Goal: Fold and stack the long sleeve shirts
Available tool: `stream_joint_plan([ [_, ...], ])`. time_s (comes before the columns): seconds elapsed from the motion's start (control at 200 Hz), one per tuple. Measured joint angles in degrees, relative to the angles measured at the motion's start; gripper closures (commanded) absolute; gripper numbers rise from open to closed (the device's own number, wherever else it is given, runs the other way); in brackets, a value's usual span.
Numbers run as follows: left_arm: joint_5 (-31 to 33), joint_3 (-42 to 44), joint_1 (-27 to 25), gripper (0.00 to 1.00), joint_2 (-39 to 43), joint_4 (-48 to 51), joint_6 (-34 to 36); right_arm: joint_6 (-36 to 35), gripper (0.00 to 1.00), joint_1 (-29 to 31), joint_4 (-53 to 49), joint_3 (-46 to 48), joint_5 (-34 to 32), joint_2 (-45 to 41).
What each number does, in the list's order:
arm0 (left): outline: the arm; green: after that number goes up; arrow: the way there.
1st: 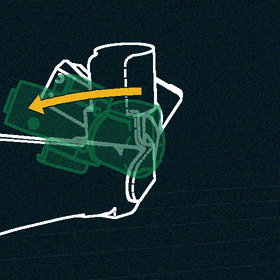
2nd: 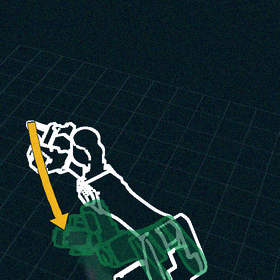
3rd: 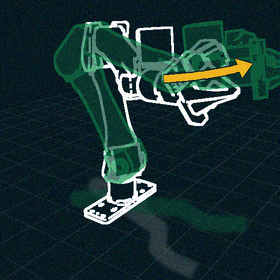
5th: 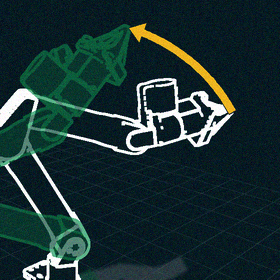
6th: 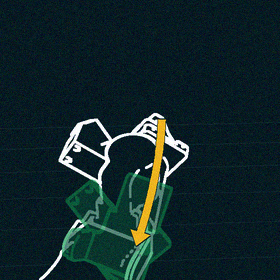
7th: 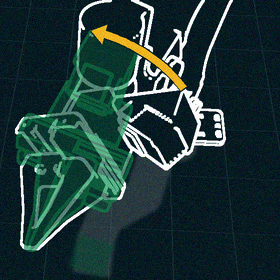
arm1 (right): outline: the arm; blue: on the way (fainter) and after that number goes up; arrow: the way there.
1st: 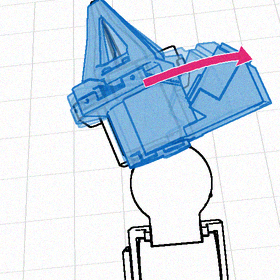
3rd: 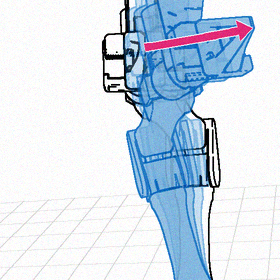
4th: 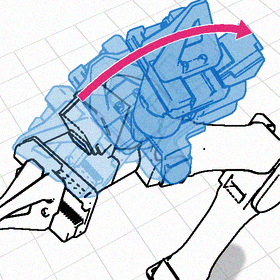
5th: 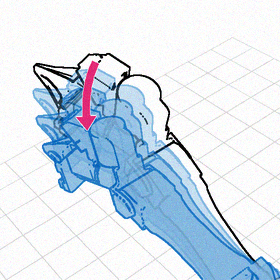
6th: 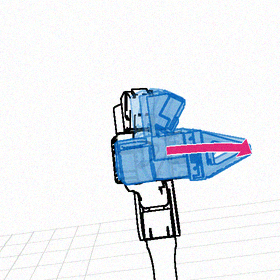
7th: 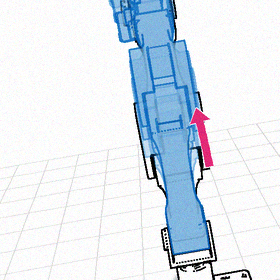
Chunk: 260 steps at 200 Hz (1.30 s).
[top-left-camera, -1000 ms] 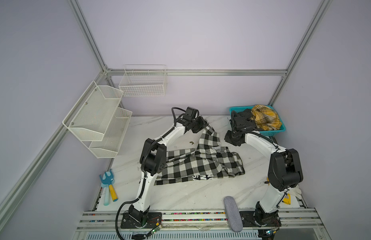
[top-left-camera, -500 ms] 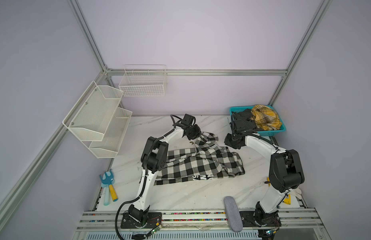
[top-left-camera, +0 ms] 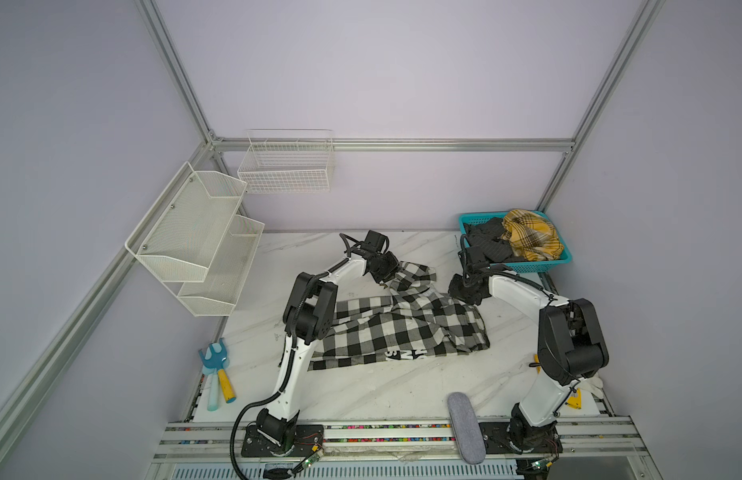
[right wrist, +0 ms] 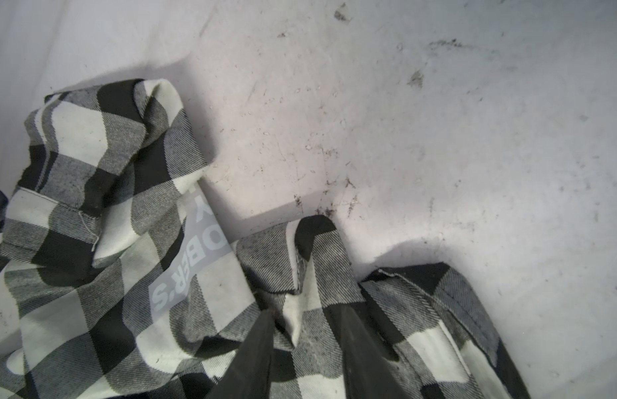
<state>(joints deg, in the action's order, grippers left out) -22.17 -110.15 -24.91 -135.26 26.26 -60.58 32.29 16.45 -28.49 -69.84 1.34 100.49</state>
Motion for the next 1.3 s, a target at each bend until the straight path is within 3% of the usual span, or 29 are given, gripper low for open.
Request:
stream_joint_plan([
  [0.205,0.59,-0.70,0.04,0.64,-1.27,2.03,0.24,-0.02,0.64,0.02,0.04,0.00,-0.02,0.00],
  [0.365,2.14,-1.97,0.04,0.72,-1.90,5.03,1.64,-0.04,0.64,0.11,0.04,0.00,0.00,0.00],
  [0.555,3.65,-6.01,0.02,0.72,-1.90,7.61,3.34,-0.04,0.64,0.11,0.02,0.00,0.00,0.00],
  [0.695,4.24,-8.61,0.02,0.91,-1.90,8.17,4.59,-0.04,0.64,0.11,0.02,0.00,0.00,0.00],
  [0.84,4.17,-9.92,-0.04,1.00,-2.82,8.57,5.60,-0.09,0.64,0.13,0.00,0.00,-0.02,0.00],
  [0.945,3.93,-10.21,-0.17,0.97,-4.09,8.70,5.70,-0.20,0.64,0.20,0.00,0.00,-0.04,0.00],
  [1.1,3.76,-10.21,-0.28,0.69,-5.42,9.14,5.62,-0.22,0.64,0.28,-0.02,0.00,-0.07,0.00],
  [1.19,3.48,-10.21,-0.31,0.68,-5.70,9.25,5.29,-0.22,0.64,0.28,-0.02,0.00,-0.09,0.00],
  [1.3,3.02,-10.21,-0.31,0.76,-5.75,9.09,4.74,-0.22,0.65,0.28,-0.02,0.00,-0.13,0.00],
])
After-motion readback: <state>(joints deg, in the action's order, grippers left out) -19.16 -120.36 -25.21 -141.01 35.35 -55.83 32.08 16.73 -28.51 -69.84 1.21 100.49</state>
